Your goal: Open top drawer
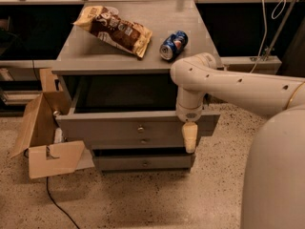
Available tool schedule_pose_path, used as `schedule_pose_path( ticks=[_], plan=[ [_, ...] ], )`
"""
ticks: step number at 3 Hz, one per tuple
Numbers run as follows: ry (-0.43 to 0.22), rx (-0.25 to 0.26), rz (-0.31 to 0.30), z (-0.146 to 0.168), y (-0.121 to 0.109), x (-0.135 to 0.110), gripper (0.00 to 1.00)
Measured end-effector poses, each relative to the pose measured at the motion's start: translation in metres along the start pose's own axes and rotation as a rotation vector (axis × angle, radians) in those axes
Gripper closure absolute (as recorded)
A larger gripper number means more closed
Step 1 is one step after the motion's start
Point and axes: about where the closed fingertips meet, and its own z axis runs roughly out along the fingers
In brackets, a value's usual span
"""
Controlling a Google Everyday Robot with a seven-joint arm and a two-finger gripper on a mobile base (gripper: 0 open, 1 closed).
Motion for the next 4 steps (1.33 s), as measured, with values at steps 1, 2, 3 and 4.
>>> schedule_pose_path(
  ticks=[1, 2, 3, 4],
  plan=[
    [0.031, -0.077, 0.005, 0.005, 0.033, 0.002, 0.03],
    [0.032, -0.08, 0.005, 0.001, 0.034, 0.002, 0.25],
    [0.032, -0.08, 0.005, -0.005, 0.034, 0.003, 0.49],
    [0.032, -0.08, 0.005, -0.011, 0.034, 0.003, 0.72]
  ],
)
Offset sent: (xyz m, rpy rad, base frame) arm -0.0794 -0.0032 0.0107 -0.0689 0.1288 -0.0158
